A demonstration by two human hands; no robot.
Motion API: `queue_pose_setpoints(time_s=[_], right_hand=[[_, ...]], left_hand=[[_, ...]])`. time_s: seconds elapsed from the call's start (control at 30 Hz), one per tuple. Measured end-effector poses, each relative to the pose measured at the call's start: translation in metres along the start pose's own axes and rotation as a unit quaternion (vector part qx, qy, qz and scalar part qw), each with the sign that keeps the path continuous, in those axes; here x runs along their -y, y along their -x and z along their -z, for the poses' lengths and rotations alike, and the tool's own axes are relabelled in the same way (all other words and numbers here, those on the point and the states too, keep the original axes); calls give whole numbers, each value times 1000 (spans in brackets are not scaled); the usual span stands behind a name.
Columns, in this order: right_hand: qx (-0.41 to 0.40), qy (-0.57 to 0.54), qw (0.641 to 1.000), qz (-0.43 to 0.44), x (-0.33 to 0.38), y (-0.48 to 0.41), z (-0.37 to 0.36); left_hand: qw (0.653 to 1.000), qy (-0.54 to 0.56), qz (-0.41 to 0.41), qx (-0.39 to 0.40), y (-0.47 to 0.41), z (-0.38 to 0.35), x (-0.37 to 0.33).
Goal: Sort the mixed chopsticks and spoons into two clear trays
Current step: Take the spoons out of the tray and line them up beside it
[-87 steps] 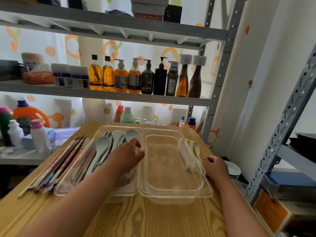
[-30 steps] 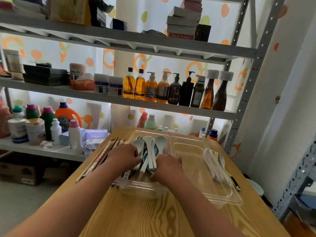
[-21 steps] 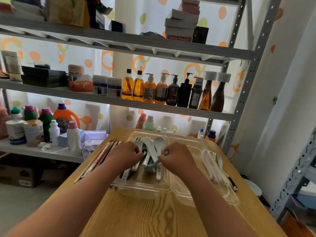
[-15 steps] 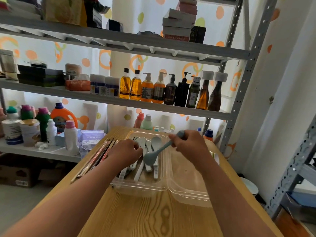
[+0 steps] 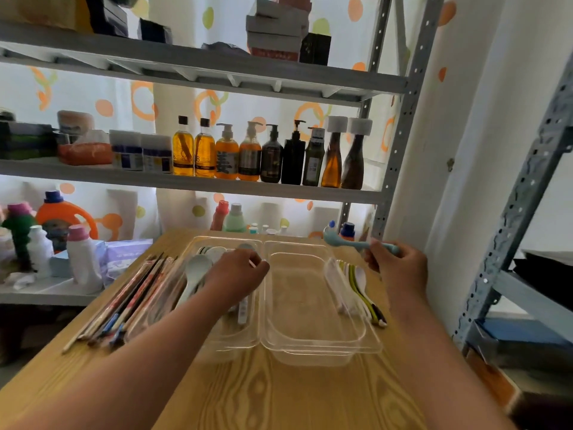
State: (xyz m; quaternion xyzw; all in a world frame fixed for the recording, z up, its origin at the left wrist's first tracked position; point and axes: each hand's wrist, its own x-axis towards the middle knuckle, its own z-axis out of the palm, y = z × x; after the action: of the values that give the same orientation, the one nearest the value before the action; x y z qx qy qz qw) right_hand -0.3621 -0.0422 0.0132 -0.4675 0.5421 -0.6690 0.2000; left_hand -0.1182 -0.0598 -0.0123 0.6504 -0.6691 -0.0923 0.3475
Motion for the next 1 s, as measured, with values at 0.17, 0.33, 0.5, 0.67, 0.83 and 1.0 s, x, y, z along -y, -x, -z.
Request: queue_pose_setpoints(time_s=[0.17, 0.33, 0.5, 0.67, 0.83, 1.0], right_hand=[[-83, 67, 994, -2, -47, -17, 20], [-120, 103, 987, 7, -83, -12, 31], [-74, 159, 984, -32, -112, -11, 34], [21, 276, 960, -28, -118, -13, 35], [62, 300, 952, -33, -115, -15, 31], [101, 292, 950, -43, -111, -15, 29]], left_hand=[[1000, 24, 5, 1, -5, -16, -1], [999, 23, 9, 24, -4, -26, 7], [1000, 6, -3, 30, -4, -29, 7], [999, 1, -10, 40, -4, -30, 9], [999, 9, -15, 47, -4, -29, 10], [999, 7, -15, 52, -6, -29, 9]])
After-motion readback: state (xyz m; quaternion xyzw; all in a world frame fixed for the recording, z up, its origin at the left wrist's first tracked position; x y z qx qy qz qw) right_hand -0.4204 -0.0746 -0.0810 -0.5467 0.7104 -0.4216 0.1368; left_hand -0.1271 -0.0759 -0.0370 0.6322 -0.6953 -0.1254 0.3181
